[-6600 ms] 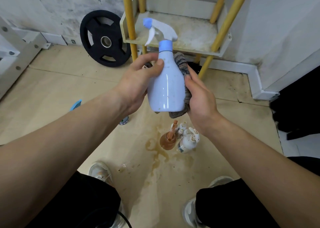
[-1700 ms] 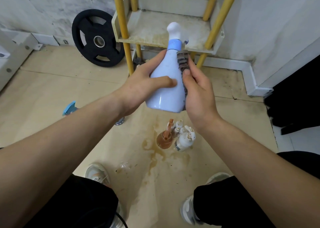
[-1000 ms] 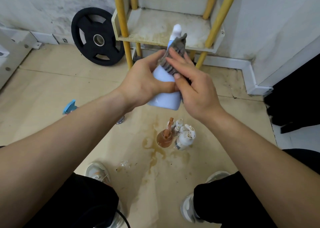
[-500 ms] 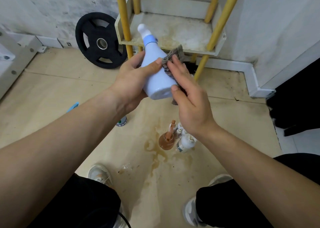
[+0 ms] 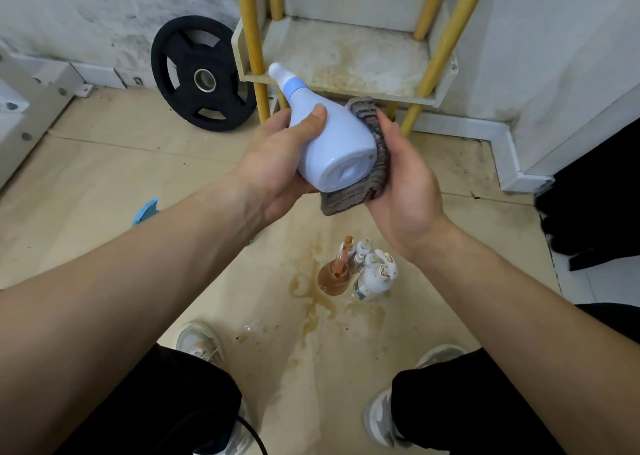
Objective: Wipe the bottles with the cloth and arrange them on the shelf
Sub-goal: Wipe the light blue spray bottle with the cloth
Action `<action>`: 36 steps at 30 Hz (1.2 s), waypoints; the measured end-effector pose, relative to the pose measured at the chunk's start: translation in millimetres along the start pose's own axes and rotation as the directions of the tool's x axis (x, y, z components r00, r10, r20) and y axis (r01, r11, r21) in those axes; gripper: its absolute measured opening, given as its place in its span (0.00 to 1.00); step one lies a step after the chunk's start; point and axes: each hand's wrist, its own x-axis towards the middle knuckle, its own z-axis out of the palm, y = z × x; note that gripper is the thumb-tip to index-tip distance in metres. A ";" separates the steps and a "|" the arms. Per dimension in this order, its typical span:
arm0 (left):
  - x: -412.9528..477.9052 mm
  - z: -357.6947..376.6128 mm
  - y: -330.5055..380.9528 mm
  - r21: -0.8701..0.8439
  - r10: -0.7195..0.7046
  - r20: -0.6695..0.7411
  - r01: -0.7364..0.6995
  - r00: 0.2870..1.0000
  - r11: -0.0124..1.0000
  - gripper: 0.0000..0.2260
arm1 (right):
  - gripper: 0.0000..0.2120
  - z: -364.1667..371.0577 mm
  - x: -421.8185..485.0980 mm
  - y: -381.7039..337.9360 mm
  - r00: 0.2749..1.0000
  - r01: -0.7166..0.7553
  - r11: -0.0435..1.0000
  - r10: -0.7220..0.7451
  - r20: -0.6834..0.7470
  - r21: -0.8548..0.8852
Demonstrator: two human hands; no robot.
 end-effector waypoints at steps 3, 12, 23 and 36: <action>3.8 0.6 -5.6 -0.013 0.037 -0.059 -0.038 0.998 0.999 0.22 | 0.24 3.3 -4.6 -2.8 0.995 -0.096 0.989 0.100 -0.031 0.115; 9.4 1.1 -18.5 0.193 0.294 -0.183 -0.259 0.938 0.946 0.27 | 0.25 13.1 -25.0 7.3 0.983 -0.181 0.983 0.181 0.009 -0.026; 15.6 2.7 -17.0 0.237 0.313 -0.189 -0.266 0.931 0.934 0.27 | 0.35 14.9 -28.7 41.8 0.998 -0.054 0.988 0.059 0.030 -0.141; -6.1 9.7 -7.4 0.314 0.147 0.153 -0.189 0.977 0.930 0.18 | 0.23 -6.8 3.4 10.8 0.964 -0.100 0.994 0.086 -0.252 -0.045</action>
